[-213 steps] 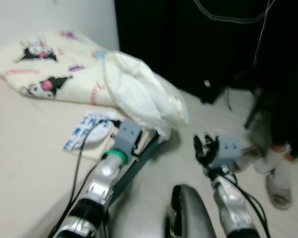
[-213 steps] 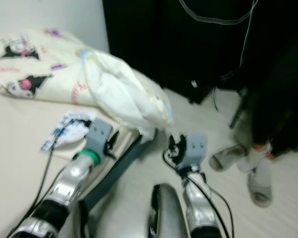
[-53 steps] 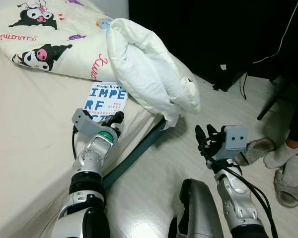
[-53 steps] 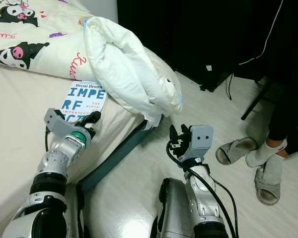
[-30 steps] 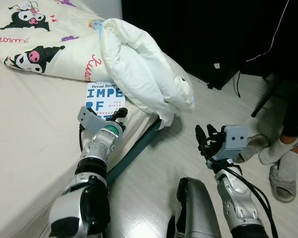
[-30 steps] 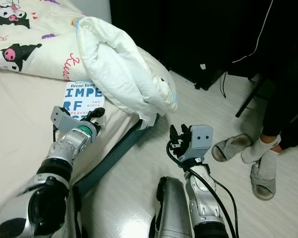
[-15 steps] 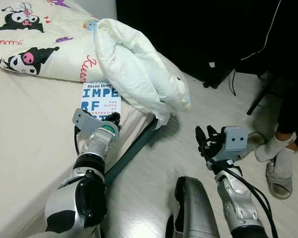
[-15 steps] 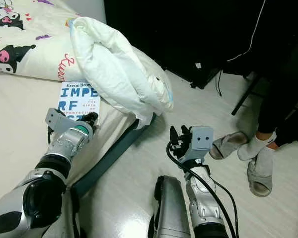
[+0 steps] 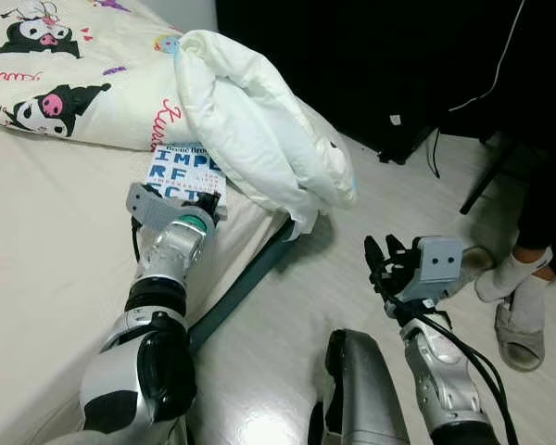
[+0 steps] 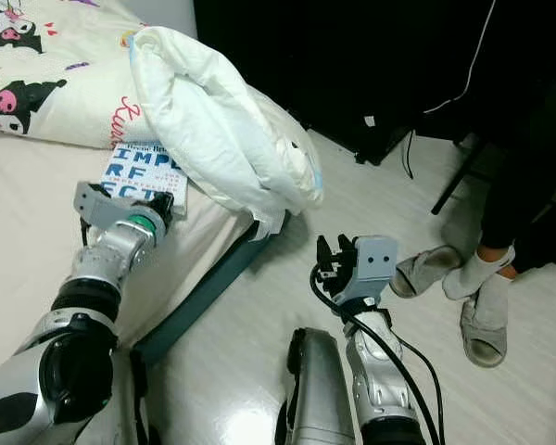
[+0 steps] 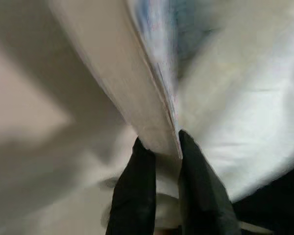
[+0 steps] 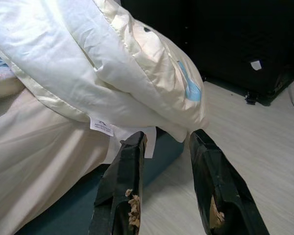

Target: Clean up the room

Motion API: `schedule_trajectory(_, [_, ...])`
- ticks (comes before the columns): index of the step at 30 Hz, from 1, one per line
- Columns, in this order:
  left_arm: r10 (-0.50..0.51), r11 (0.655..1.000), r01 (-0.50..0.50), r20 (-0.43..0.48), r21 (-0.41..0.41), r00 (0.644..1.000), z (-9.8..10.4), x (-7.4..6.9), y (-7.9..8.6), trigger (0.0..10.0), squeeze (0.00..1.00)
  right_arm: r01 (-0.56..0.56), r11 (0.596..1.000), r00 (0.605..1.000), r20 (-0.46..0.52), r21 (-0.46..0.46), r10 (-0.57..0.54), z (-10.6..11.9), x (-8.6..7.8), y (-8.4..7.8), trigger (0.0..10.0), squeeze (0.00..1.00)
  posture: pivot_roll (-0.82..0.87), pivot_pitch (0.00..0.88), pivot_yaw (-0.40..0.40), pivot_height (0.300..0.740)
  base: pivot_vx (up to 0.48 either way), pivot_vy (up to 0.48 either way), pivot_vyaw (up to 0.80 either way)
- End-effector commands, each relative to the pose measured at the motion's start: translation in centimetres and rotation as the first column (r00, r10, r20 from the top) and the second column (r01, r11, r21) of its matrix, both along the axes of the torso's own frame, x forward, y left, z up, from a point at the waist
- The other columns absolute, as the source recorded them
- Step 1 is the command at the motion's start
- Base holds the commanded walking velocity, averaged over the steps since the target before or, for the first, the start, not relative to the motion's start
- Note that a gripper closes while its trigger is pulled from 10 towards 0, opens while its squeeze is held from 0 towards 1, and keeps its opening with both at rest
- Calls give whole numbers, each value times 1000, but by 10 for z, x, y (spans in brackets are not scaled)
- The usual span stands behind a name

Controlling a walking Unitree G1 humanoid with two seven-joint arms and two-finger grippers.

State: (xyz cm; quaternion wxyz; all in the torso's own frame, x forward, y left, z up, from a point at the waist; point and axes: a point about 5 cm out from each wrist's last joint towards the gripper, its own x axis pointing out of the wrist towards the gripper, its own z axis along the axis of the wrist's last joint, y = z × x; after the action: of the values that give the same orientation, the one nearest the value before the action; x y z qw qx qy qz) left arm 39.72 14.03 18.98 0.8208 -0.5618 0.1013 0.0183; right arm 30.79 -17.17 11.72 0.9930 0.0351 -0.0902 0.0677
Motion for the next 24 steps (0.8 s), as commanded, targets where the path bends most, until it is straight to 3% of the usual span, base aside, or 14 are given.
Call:
schedule_trajectory(1, [-18,999,13,174,29,985,44,-3,-1,0,0,-3,1000,1000,-24,0,3,-6,-1,3,10000,0,-41,176,25,500,0,0,0])
schedule_trajectory(4, [-2,990,-31,236,136,972,54,-5,-5,0,0,-5,1000,1000,-21,1,5,-5,0,4,10000,0,-39,172,24,500,0,0,0])
schedule_trajectory(9, [27,898,-201,406,391,913,80,-12,-5,0,0,-2,1000,1000,-21,-3,2,-5,-1,2,10000,0,-39,172,24,500,0,0,0])
schedule_trajectory(10, [-1,788,-302,492,536,870,95,-17,-3,0,0,2,1000,1000,-21,-5,-2,-6,-1,0,10000,0,-39,172,24,500,0,0,0])
schedule_trajectory(11, [-1,788,-302,492,536,870,95,-17,-3,0,0,2,1000,1000,-21,-5,-2,-6,-1,0,10000,0,-39,172,24,500,0,0,0])
schedule_trajectory(12, [-59,649,-396,563,650,825,107,-21,-5,0,0,6,1000,1000,-21,-8,-6,-6,-2,-1,10000,0,-39,172,24,500,0,0,0])
schedule_trajectory(13, [-59,649,-396,563,650,825,107,-21,-5,0,0,6,1000,1000,-21,-8,-6,-6,-2,-1,10000,0,-39,172,24,500,0,0,0])
schedule_trajectory(14, [-159,507,-454,597,732,786,114,-28,-11,10000,0,7,1000,1000,-20,-12,-7,-6,-2,-1,10000,0,-33,168,27,500,0,0,0])
schedule_trajectory(15, [-242,377,-482,586,791,773,114,-32,-15,10000,0,4,1000,1000,-14,-21,-4,-5,-2,0,10000,0,-31,166,31,500,0,0,0])
schedule_trajectory(18, [-318,164,-523,547,836,775,106,-39,-12,10000,0,-5,999,1000,9,-35,5,0,-2,3,10000,0,-29,165,36,500,0,0,0])
schedule_trajectory(19, [-324,56,-543,529,838,784,102,-41,-10,10000,0,-5,999,1000,17,-34,6,2,-2,4,10000,0,-29,165,36,500,0,0,0])
schedule_trajectory(20, [-324,56,-543,529,838,784,102,-41,-10,10000,0,-5,999,1000,17,-34,6,2,-2,4,10000,0,-29,165,36,500,0,0,0])
schedule_trajectory(21, [-294,3,-543,519,840,802,98,-41,-5,10000,0,-4,1000,1000,24,-31,5,5,-1,4,10000,0,-29,165,36,500,0,0,0])
schedule_trajectory(24, [-170,-71,-520,503,851,847,88,-37,9,10000,0,-3,1000,999,35,-28,4,7,-1,4,10000,0,-27,164,38,500,0,0,0])
